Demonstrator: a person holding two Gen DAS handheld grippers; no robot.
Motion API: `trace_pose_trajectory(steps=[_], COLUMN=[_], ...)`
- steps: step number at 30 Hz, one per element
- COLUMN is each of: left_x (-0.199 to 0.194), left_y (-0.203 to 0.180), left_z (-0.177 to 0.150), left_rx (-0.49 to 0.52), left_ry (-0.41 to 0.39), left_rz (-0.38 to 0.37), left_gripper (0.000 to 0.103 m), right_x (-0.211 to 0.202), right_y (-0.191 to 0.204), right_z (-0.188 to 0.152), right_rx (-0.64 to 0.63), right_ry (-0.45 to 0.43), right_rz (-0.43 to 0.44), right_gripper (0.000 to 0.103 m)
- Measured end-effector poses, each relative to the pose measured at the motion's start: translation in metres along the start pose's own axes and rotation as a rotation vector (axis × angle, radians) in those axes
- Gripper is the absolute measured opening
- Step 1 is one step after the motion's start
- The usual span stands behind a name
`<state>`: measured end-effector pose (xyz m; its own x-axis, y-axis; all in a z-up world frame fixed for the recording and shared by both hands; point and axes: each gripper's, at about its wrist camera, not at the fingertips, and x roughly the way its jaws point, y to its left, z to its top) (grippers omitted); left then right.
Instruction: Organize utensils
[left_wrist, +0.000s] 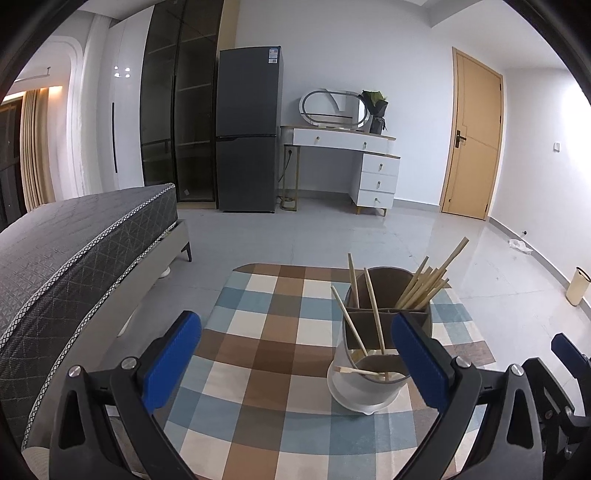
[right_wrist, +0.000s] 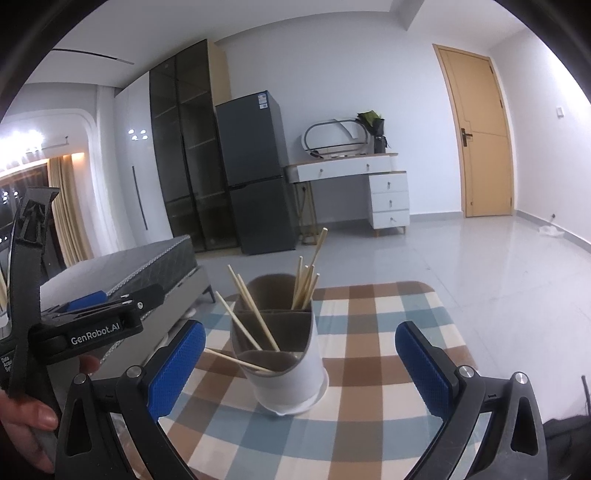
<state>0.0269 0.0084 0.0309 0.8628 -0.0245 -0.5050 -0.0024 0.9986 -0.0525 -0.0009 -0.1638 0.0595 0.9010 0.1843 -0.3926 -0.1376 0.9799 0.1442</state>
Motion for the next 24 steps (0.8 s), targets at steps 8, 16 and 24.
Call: trace_pose_trajectory(steps=[8,16,24], left_x=[0.0003,0.0003,0.0007], left_y=[0.0017,-0.0001,-0.0034], left_z=[0.0008,-0.0003,-0.0017], left_rx=[-0.005,0.0,0.015], left_ry=[0.006,0.004,0.004], left_rz=[0.01,0.007,0.015], left_gripper=[0.1,0.1,0.1], right_x=[-0.0008,-0.0017,-0.0024], right_y=[-0.0001,-0.0001,-0.0003], right_z=[-0.0002,-0.0008,-0.0009], right_rx=[0.0,0.0,0.0], right_ry=[-0.003,-0.005,-0.003], right_rz=[-0.003,-0.004,-0.005], right_gripper=[0.103,0.103,0.103])
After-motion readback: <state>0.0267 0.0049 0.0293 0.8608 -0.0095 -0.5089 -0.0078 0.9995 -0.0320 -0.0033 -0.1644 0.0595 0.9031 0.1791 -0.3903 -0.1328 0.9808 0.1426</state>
